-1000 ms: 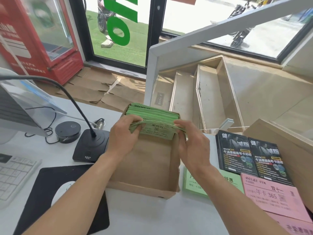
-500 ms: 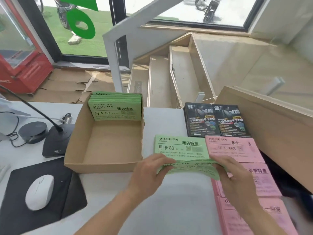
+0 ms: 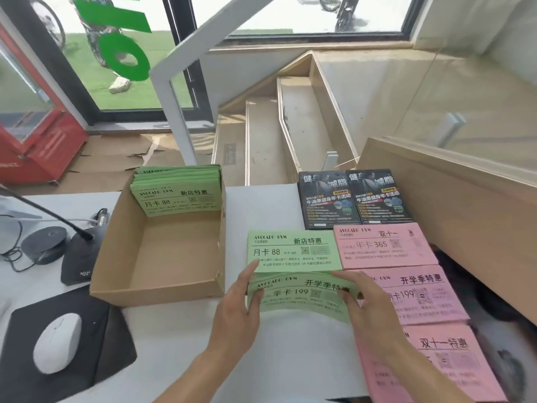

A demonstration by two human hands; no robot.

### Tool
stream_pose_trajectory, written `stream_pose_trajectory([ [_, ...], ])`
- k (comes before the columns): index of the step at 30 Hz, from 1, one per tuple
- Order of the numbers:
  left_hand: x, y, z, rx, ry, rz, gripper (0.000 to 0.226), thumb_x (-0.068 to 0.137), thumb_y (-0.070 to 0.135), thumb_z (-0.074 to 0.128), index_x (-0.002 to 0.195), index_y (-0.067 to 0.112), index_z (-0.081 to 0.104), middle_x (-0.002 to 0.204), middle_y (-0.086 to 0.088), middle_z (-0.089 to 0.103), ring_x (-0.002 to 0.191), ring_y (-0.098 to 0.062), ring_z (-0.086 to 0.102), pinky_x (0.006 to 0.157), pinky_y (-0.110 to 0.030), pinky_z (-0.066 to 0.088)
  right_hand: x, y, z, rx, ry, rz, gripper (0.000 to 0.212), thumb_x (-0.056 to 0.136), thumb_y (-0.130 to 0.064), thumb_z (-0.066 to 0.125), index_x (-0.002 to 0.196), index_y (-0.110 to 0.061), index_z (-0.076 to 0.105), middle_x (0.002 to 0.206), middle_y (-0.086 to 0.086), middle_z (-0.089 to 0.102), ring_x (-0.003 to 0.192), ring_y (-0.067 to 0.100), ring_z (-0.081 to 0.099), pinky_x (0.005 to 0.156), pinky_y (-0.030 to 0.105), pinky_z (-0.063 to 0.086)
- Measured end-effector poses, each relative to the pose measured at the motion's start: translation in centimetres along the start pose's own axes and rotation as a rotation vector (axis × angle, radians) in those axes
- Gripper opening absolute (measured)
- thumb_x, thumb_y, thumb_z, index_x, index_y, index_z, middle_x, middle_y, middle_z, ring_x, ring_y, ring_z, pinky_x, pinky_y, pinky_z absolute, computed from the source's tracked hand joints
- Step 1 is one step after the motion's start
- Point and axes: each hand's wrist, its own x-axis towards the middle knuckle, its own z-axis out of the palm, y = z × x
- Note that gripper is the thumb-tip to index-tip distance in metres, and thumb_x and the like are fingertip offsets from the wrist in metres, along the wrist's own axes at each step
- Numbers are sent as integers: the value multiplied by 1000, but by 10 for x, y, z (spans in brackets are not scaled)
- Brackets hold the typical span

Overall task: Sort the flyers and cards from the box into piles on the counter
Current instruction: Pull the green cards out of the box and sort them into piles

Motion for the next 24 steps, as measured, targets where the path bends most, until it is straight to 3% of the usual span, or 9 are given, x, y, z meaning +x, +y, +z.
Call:
stream_pose_trajectory([
  [4,40,23,6,-5,200,-28,73,98,11,61,147,55,27,123,11,62,105,-1,54,88,-26,45,47,-15,1,57,86,-18,44,93,-2,64,117,-39,63,111,-24,59,103,-1,56,77,13,47],
  [6,66,28,9,69,220,-55,66,99,11,59,151,41,32,135,7,59,110,-10,54,82,-20,40,76,-22,3,20,87,-29,42,93,-3,63,117,-37,63,114,-21,55,104,1,56,83,22,49],
  [9,92,23,18,81,117,-152,71,98,2,52,155,36,27,140,6,50,111,-20,56,81,-19,37,110,-22,12,-148,34,-40,41,92,-1,62,119,-31,64,118,-15,51,99,4,54,87,25,45],
  [13,98,12,29,63,-7,-251,81,91,-6,52,157,30,21,142,5,39,121,-14,49,93,-20,37,128,-7,29,-317,-69,-9,40,90,-1,62,120,-27,64,122,-14,48,99,13,57,83,28,46],
  [16,93,-1,30,56,-15,-299,85,87,1,64,158,21,21,155,2,31,144,-15,32,112,-19,22,122,6,35,-459,26,-101,42,81,-4,76,119,-20,68,125,0,55,117,20,49,99,35,46],
  [19,86,-12,27,12,-27,-389,87,89,11,70,159,21,19,163,1,25,150,-14,22,122,-28,17,92,8,40,-493,72,-220,39,78,-18,83,114,-22,69,121,0,60,115,21,50,99,36,44],
  [21,81,-11,26,-54,-56,-445,86,90,16,71,158,24,19,161,3,32,147,-14,29,121,-34,25,67,10,46,-491,-13,-240,40,78,-25,82,115,-26,67,124,-4,60,116,18,51,101,33,43],
  [24,75,-7,25,-85,-110,-484,89,87,17,76,158,26,23,158,9,36,142,-11,36,115,-26,28,46,18,52,-547,-120,-189,48,74,-24,82,120,-27,65,129,-4,58,121,19,53,104,37,47],
])
